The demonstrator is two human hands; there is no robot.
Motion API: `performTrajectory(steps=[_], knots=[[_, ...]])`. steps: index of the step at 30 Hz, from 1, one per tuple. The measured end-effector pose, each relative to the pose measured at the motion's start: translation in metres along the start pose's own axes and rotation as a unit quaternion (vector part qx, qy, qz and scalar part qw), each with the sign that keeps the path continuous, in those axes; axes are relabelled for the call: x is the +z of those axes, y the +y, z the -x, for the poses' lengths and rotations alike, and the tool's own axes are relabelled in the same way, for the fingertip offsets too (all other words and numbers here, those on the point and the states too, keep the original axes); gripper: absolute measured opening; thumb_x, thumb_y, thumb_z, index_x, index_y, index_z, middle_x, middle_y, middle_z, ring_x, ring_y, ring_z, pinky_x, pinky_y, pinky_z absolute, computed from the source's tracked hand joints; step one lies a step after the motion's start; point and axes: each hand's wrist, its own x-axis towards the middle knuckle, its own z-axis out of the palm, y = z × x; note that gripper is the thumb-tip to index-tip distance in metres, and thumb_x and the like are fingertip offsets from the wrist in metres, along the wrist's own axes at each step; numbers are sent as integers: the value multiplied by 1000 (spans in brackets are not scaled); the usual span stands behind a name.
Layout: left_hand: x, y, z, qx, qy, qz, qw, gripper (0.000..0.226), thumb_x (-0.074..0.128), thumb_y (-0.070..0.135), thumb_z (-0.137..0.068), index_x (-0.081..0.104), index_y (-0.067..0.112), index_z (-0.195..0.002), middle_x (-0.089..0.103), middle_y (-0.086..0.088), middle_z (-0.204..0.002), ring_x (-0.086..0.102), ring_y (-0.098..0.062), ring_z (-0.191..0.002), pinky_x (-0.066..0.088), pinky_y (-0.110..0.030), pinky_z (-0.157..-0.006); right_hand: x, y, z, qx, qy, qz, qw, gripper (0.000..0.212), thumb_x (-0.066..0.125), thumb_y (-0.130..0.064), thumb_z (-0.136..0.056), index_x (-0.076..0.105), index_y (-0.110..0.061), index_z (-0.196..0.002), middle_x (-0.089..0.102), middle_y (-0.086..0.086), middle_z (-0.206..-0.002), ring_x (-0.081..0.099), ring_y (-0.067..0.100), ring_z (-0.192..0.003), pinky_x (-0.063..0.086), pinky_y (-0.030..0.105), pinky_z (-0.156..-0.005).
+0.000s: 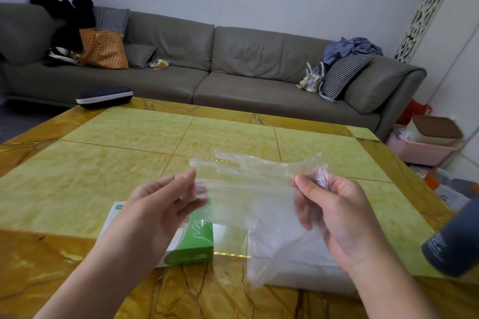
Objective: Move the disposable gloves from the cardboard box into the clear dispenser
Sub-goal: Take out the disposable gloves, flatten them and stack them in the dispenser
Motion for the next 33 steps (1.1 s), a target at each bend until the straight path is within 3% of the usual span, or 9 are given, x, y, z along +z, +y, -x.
performTrajectory(steps=[4,6,12,16,25,27,29,31,33], knots=[[10,-7,9,-46,-82,-141,986,50,71,51,-86,76,15,-119,74,-4,-126,67,-19,-123,41,-36,-110,2,2,0,10,8,-19,1000,16,68,-6,-97,70,7,-88,60,16,-64,48,23,-42,39,25,-39],[16,-9,12,-70,-102,-206,971,35,83,46,-84,80,25,-111,78,-1,-114,73,-17,-109,51,-34,-102,1,2,0,10,8,-17,1000,16,68,-6,-97,70,6,-87,60,15,-64,47,22,-41,38,23,-39],[11,-9,5,-25,-43,-129,990,37,84,37,-74,75,4,-88,60,-14,-83,61,-26,-80,57,-33,-72,-10,-3,-2,6,29,12,999,17,72,-10,-96,73,4,-88,65,15,-68,54,23,-47,43,28,-40],[25,-7,10,24,-18,-146,989,46,77,48,-74,80,6,-93,69,-14,-86,66,-24,-80,57,-32,-69,-23,-11,-2,-15,56,36,998,17,73,-15,-98,76,0,-90,69,11,-72,57,24,-51,44,32,-43],[72,-17,11,52,20,-278,959,18,68,25,-96,81,21,-85,74,-4,-78,66,-17,-74,53,-36,-70,-75,-6,-10,-1,122,183,975,32,71,-23,-100,70,-2,-76,62,6,-56,48,18,-40,33,25,-37],[75,-22,13,119,84,-382,913,4,72,32,-94,75,31,-94,73,8,-90,66,-8,-87,50,-32,-78,-82,1,-10,3,112,240,964,39,68,-21,-101,63,-1,-68,61,10,-50,47,21,-35,34,25,-38],[89,-21,21,265,117,-518,805,18,70,34,-93,63,33,-111,61,17,-105,56,-8,-102,45,-32,-88,-85,8,-9,17,109,280,954,40,66,-20,-101,60,3,-68,60,9,-47,50,22,-34,37,25,-39],[113,-21,25,370,30,-593,715,27,63,33,-97,60,27,-123,53,13,-114,48,-12,-110,41,-30,-94,-84,13,-8,32,99,296,950,40,64,-18,-99,58,9,-71,59,5,-45,52,20,-34,39,27,-39],[133,-32,20,306,-85,-662,679,43,54,48,-99,50,33,-139,44,16,-127,40,-9,-120,39,-27,-102,-80,14,-6,36,86,318,944,39,63,-16,-98,57,12,-72,60,5,-46,55,20,-35,42,29,-38]])
